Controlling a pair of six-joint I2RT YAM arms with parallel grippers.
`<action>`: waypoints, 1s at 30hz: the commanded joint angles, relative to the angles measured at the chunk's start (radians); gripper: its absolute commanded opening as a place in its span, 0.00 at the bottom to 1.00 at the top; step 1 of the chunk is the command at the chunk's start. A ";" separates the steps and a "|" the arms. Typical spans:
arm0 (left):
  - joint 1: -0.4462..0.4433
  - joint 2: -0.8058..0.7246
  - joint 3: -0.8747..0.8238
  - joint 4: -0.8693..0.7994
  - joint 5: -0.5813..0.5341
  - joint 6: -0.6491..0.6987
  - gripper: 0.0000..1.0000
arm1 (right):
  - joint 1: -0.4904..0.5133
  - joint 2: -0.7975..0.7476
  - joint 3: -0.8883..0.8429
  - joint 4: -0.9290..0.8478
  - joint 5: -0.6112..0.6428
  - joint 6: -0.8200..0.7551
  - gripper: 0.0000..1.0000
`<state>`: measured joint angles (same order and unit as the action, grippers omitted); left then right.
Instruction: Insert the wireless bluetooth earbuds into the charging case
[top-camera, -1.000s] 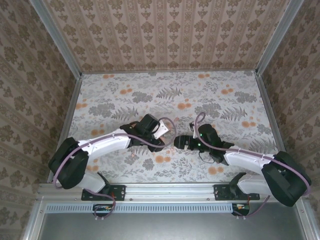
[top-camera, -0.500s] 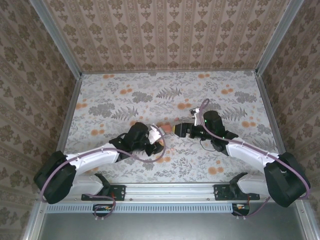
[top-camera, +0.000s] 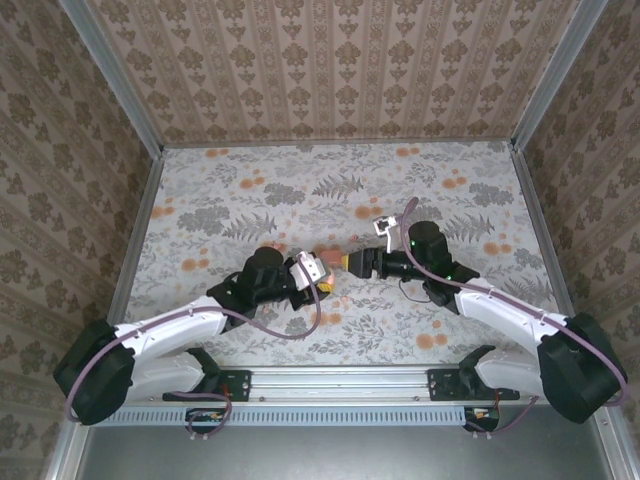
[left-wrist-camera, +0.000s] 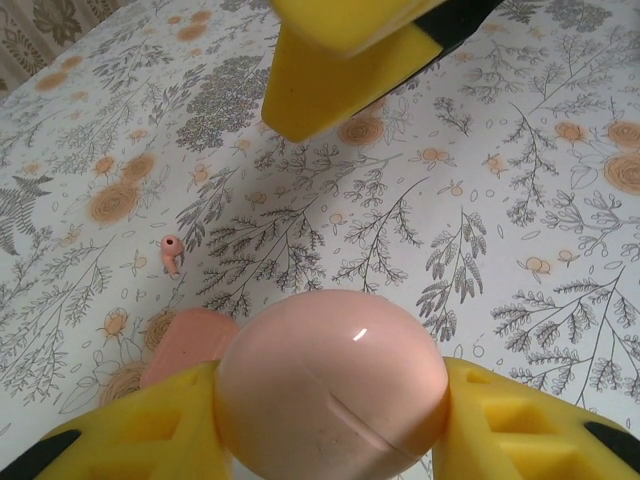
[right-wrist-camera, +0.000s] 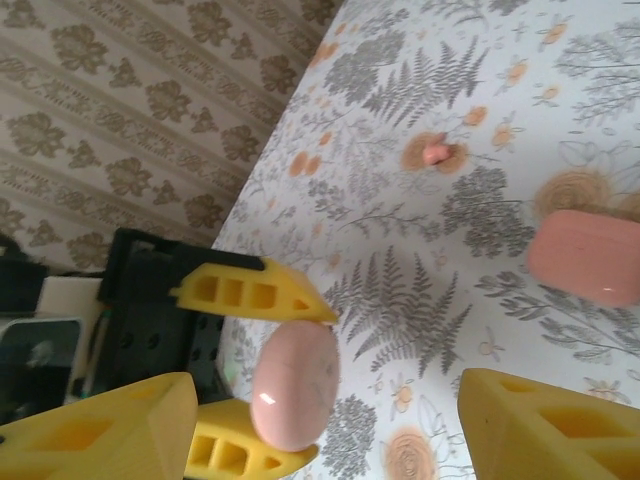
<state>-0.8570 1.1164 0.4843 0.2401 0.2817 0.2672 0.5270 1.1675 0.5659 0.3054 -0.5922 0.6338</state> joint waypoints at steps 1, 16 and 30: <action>-0.008 -0.024 -0.012 0.013 -0.019 0.041 0.37 | 0.027 -0.055 -0.002 -0.048 -0.033 -0.023 0.69; -0.008 -0.036 -0.005 0.013 -0.009 0.045 0.37 | 0.124 0.042 0.065 -0.097 0.040 -0.046 0.65; -0.010 -0.044 0.002 0.003 -0.010 0.045 0.37 | 0.142 0.173 0.133 -0.052 -0.010 -0.059 0.53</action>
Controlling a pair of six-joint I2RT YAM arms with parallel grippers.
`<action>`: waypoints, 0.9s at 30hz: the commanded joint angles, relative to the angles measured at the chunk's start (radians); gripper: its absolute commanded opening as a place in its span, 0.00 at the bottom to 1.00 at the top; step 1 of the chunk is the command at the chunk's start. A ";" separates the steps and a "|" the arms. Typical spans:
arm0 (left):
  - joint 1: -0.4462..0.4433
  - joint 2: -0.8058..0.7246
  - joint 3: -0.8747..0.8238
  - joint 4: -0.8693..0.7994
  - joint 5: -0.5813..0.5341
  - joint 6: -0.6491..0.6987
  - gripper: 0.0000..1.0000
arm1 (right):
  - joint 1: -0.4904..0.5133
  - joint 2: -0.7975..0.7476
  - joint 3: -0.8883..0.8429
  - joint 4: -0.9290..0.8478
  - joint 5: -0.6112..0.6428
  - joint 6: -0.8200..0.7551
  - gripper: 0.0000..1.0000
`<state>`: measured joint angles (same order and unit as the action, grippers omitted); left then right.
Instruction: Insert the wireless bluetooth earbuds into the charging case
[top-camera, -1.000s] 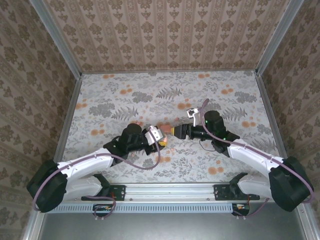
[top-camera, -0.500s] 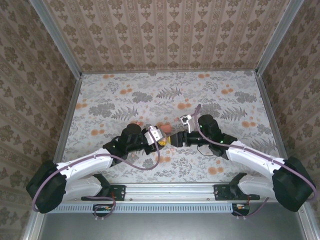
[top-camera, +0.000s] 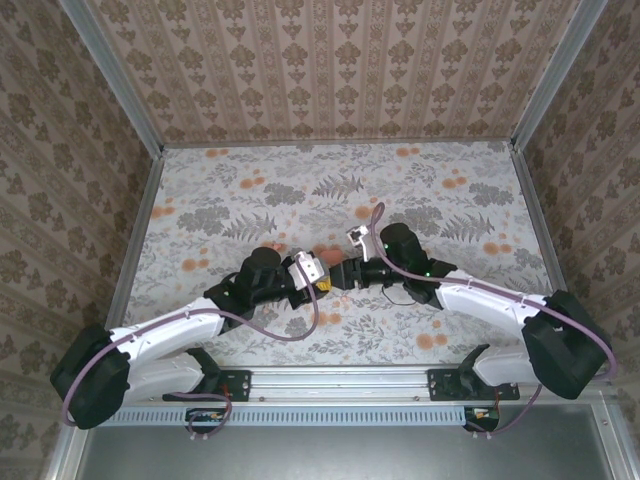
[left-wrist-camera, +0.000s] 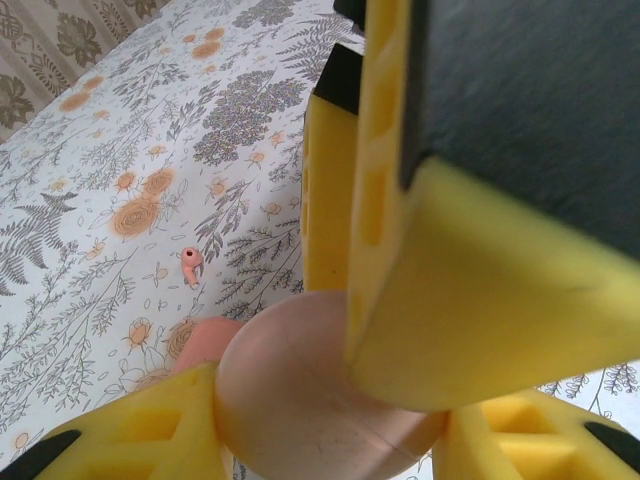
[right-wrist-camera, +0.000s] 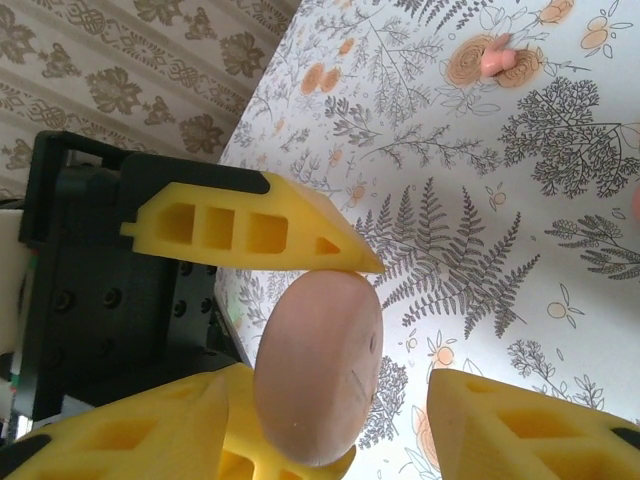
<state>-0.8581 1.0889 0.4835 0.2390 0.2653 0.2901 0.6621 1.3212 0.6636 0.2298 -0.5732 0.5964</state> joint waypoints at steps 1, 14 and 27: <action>-0.009 -0.017 0.003 0.004 0.006 0.021 0.37 | 0.008 0.024 0.038 0.024 -0.036 -0.022 0.51; -0.008 -0.005 0.028 -0.018 0.020 0.020 0.40 | 0.015 0.007 0.039 -0.011 -0.045 -0.063 0.24; 0.033 0.089 0.085 -0.041 0.191 -0.025 0.72 | -0.113 -0.191 0.030 -0.339 -0.024 -0.498 0.18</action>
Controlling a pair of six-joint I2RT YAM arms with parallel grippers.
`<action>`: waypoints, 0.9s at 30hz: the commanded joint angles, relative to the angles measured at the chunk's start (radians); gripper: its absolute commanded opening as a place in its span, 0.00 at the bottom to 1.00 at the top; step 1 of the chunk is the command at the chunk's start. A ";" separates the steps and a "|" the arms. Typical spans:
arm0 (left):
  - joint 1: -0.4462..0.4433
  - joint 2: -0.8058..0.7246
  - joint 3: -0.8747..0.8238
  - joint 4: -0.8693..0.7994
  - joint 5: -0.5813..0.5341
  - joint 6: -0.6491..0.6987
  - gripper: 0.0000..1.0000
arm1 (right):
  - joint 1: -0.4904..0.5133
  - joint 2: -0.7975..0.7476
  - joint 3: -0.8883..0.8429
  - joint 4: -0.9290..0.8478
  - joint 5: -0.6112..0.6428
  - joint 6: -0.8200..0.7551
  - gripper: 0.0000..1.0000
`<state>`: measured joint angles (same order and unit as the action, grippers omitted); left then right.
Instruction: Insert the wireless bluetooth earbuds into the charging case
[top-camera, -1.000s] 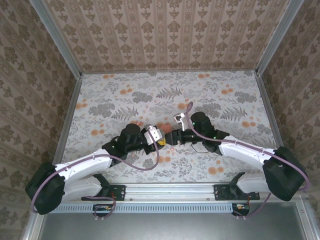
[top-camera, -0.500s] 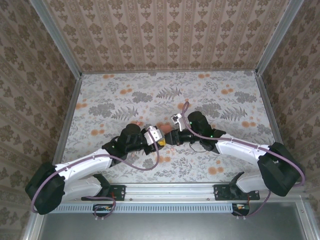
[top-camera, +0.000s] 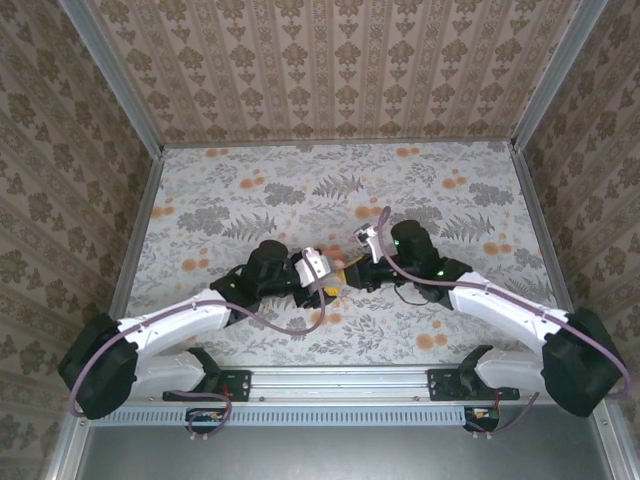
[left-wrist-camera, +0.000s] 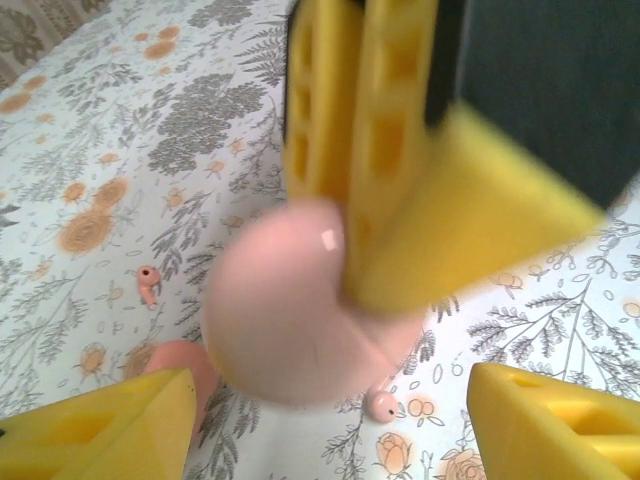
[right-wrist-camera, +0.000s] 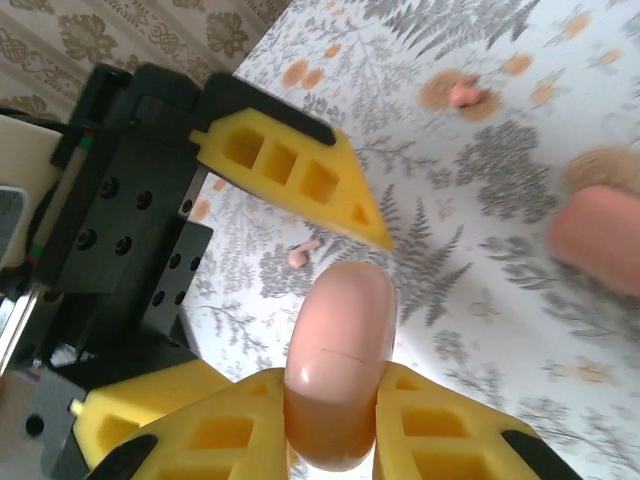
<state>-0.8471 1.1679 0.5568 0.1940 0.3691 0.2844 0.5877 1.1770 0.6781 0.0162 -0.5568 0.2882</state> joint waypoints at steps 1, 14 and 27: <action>0.031 0.010 0.006 0.016 0.120 -0.016 0.72 | -0.056 -0.067 0.019 -0.161 -0.069 -0.254 0.18; 0.048 -0.063 -0.030 0.044 0.363 0.128 0.64 | -0.140 -0.096 0.100 -0.408 -0.358 -0.892 0.15; 0.040 -0.071 0.007 -0.041 0.429 0.222 0.51 | -0.008 0.014 0.207 -0.604 -0.213 -1.147 0.13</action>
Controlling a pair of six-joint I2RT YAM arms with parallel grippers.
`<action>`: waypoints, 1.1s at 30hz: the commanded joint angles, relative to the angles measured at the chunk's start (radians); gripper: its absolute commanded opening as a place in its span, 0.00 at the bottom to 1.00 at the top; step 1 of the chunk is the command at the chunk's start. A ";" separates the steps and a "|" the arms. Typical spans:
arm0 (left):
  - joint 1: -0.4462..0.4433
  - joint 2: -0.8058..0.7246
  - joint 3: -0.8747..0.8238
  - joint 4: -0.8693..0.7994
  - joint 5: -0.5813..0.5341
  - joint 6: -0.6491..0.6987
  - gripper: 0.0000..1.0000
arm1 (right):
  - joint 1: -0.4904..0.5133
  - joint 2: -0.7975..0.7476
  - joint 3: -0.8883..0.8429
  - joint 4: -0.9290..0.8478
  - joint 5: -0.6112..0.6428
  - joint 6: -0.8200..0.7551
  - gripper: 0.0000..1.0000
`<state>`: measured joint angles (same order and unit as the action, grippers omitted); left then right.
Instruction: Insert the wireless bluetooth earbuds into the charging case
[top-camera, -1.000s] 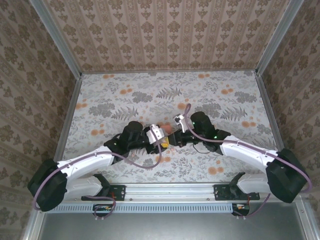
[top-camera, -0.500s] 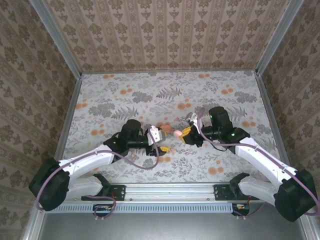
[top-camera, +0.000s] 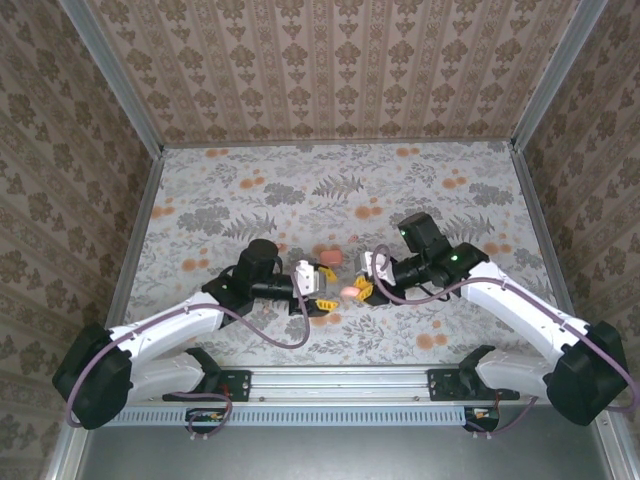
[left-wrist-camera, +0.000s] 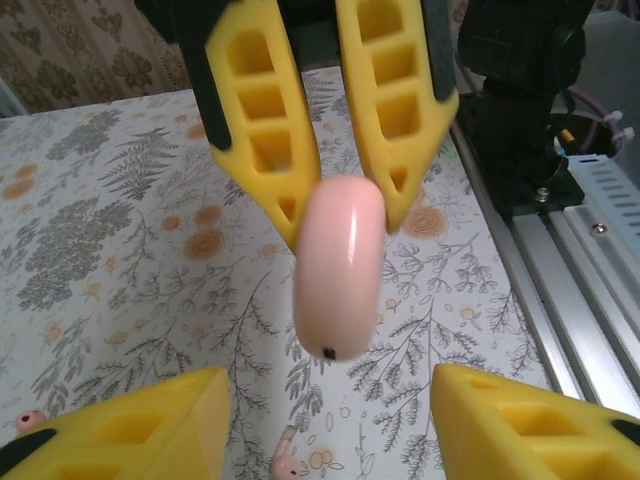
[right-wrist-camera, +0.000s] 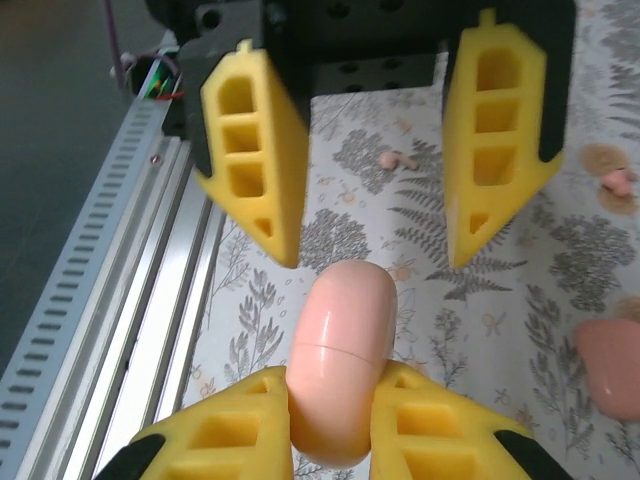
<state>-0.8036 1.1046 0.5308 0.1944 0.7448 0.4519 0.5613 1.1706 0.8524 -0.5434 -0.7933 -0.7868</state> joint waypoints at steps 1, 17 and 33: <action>-0.006 -0.005 0.038 -0.054 0.054 0.062 0.50 | 0.027 0.032 0.035 -0.037 0.022 -0.073 0.13; -0.022 0.061 0.098 -0.165 0.080 0.105 0.38 | 0.054 0.096 0.043 0.082 -0.029 -0.057 0.13; 0.007 0.045 0.062 -0.064 0.090 0.040 0.13 | -0.004 -0.015 -0.104 0.344 -0.055 0.089 0.42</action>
<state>-0.8112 1.1641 0.6033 0.0628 0.7818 0.5278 0.5934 1.2179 0.8009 -0.3664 -0.8017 -0.7746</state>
